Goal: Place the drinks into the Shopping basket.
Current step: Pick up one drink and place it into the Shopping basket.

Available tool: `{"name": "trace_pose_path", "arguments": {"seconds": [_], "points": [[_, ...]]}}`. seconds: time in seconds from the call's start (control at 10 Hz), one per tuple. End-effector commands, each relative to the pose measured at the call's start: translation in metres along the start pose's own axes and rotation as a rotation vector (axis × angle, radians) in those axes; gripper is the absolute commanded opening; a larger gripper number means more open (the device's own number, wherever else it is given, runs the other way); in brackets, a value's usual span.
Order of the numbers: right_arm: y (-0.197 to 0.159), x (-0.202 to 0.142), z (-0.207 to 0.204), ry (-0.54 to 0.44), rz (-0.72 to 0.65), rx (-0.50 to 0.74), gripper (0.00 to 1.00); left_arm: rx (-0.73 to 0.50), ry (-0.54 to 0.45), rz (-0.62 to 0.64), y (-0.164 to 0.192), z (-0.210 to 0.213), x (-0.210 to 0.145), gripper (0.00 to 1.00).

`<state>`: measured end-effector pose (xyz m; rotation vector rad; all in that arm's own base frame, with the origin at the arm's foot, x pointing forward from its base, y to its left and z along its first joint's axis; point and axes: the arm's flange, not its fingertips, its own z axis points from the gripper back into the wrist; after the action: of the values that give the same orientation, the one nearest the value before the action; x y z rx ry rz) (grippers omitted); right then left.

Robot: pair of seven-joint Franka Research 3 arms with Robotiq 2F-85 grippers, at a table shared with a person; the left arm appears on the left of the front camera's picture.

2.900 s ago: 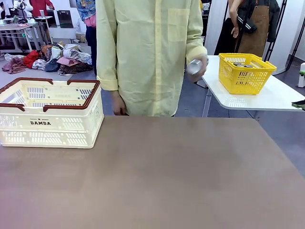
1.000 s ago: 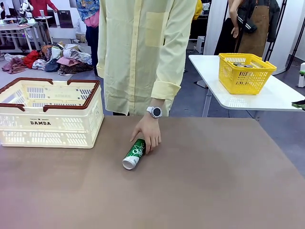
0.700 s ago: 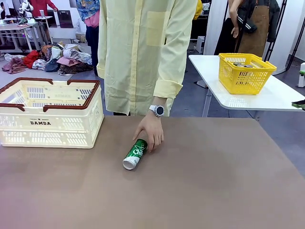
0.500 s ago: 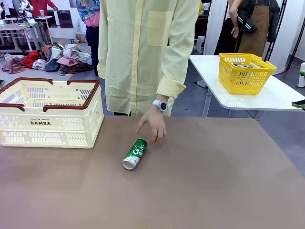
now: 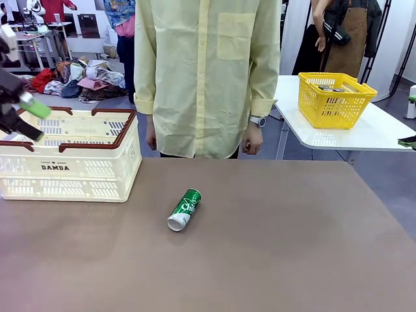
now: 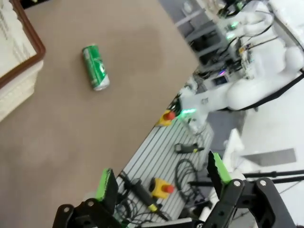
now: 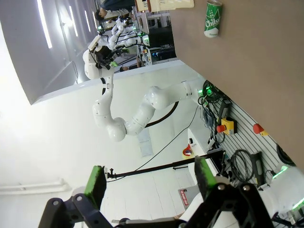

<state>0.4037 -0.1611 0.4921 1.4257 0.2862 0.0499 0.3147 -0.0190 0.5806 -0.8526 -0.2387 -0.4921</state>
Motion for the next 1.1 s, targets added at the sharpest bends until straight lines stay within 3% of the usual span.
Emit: {"name": "trace_pose_path", "arguments": {"seconds": [0.0,0.1,0.2,0.3,0.4,0.6,0.7,0.9,1.0], "points": [[0.006,0.003,-0.001,-0.006,-0.017,0.01,1.0,0.019,0.008,-0.052,-0.003,-0.006,-0.007,1.0],[0.006,0.003,-0.001,-0.006,-0.017,0.01,1.0,0.005,0.01,-0.025,0.005,0.007,-0.004,1.0],[0.006,0.003,-0.001,-0.006,-0.017,0.01,1.0,-0.043,-0.039,0.005,0.009,0.024,0.001,1.0],[0.006,0.003,-0.001,-0.006,-0.017,0.01,1.0,-0.013,-0.098,-0.005,0.004,0.02,0.0,1.0],[0.006,0.003,-0.001,-0.006,-0.017,0.01,1.0,0.004,-0.002,-0.026,0.0,0.002,-0.004,1.0],[0.006,0.003,-0.001,-0.006,-0.017,0.01,1.0,-0.006,-0.043,-0.014,0.008,0.017,-0.004,1.0],[0.006,0.003,-0.001,-0.006,-0.017,0.01,1.0,0.155,-0.1,0.121,0.01,-0.001,0.004,1.0],[0.006,0.003,-0.001,-0.006,-0.017,0.01,1.0,0.475,-0.138,0.117,-0.029,-0.085,0.005,1.0],[0.006,0.003,-0.001,-0.006,-0.017,0.01,1.0,0.549,-0.079,0.044,-0.046,-0.127,0.0,1.0]]}}
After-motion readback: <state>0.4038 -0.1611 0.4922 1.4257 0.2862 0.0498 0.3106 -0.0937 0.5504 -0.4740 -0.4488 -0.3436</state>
